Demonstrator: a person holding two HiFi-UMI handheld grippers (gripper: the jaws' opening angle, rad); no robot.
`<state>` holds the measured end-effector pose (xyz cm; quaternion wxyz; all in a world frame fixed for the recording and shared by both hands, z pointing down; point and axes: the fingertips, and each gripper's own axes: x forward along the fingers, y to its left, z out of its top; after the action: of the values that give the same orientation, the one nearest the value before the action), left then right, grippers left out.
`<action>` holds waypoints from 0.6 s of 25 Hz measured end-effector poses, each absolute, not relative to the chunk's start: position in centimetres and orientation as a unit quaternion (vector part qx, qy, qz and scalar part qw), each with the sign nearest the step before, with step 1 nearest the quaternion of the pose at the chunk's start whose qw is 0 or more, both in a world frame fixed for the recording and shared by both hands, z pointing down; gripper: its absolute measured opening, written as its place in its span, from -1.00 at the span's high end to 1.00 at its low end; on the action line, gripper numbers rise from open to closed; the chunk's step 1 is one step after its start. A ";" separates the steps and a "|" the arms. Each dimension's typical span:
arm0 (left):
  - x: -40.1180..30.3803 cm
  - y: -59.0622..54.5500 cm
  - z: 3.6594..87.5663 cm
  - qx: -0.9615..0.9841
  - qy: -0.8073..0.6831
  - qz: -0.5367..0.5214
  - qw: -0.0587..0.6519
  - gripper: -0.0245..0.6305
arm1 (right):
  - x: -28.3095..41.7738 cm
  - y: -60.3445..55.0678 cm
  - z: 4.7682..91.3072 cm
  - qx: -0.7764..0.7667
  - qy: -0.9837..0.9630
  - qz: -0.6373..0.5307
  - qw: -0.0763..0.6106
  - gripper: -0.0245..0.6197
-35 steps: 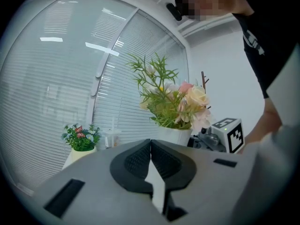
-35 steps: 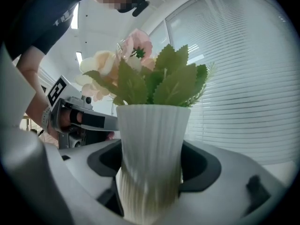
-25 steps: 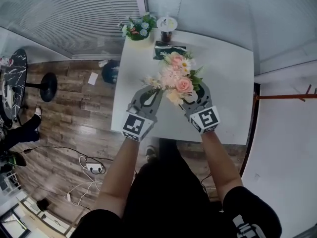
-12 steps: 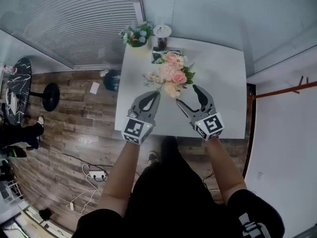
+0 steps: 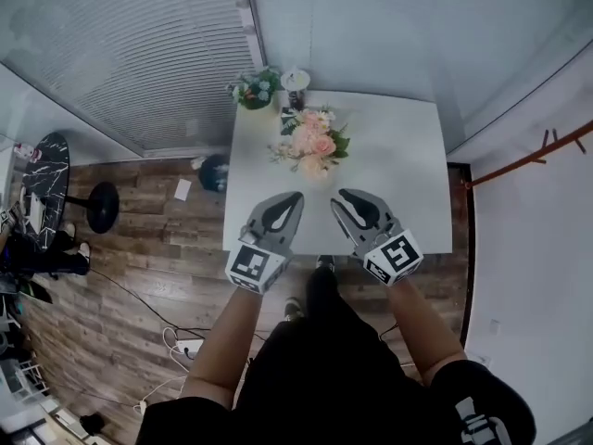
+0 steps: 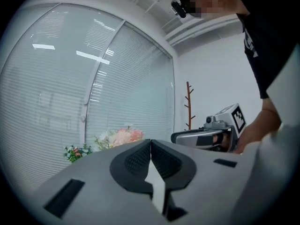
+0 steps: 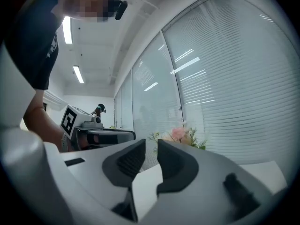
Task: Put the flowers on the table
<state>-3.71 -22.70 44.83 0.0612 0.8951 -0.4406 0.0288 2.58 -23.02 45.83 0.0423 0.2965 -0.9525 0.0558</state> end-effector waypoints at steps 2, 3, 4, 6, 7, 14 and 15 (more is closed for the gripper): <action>-3.4 -21.8 43.3 0.900 -0.432 0.026 0.055 0.88 | 2.4 -21.9 44.2 0.293 -0.954 0.053 0.038 0.79; -3.3 -21.4 42.5 0.902 -0.427 0.024 0.051 0.88 | 2.3 -21.4 43.4 0.291 -0.955 0.049 0.036 0.82; -3.1 -21.1 41.8 0.904 -0.423 0.022 0.047 0.88 | 2.3 -21.0 42.7 0.289 -0.956 0.045 0.035 0.83; -2.8 -20.3 40.6 0.908 -0.417 0.019 0.042 0.88 | 2.1 -20.2 41.4 0.285 -0.957 0.039 0.035 0.85; -2.7 -19.9 40.1 0.909 -0.414 0.019 0.039 0.88 | 2.0 -19.9 40.9 0.283 -0.958 0.036 0.035 0.85; -1.9 -17.9 37.0 0.918 -0.395 0.016 0.035 0.88 | 1.7 -18.0 38.3 0.277 -0.960 0.023 0.038 0.86; -1.9 -17.8 36.8 0.919 -0.393 0.014 0.035 0.88 | 1.7 -17.9 38.0 0.276 -0.960 0.022 0.037 0.86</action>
<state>-1.86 -17.79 36.80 0.0348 0.9187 -0.3932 0.0139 1.75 -17.87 37.97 0.0373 0.2764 -0.9601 0.0224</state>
